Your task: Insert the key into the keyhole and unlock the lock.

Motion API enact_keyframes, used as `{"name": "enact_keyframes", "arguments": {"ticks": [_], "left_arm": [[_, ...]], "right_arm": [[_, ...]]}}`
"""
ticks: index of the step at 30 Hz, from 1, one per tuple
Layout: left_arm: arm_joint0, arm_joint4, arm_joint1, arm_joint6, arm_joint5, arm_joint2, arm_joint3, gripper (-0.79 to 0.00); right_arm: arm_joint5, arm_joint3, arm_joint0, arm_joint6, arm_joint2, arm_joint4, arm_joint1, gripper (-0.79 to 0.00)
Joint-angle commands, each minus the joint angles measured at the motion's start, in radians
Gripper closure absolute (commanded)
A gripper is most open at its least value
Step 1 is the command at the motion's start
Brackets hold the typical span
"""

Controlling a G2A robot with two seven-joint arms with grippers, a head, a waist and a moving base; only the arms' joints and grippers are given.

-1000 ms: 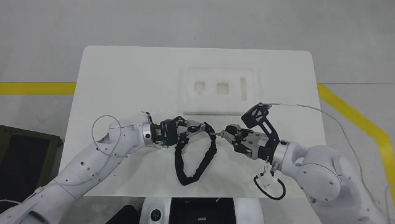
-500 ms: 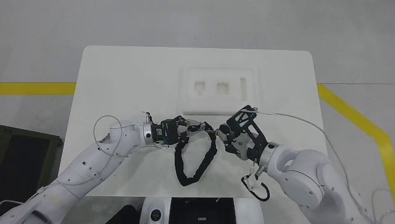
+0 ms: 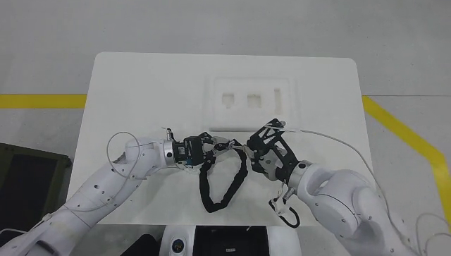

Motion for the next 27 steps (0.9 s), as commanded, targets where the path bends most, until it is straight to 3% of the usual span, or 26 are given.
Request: {"name": "enact_keyframes", "arguments": {"ticks": [1, 27], "left_arm": [[0.000, 0.000, 0.000, 0.000, 0.000, 0.000, 0.000, 0.000], [0.000, 0.000, 0.000, 0.000, 0.000, 0.000, 0.000, 0.000]], "right_arm": [[0.000, 0.002, 0.004, 0.003, -0.003, -0.002, -0.002, 0.000], [0.012, 0.032, 0.043, 0.046, -0.024, -0.003, -0.024, 0.000]]}}
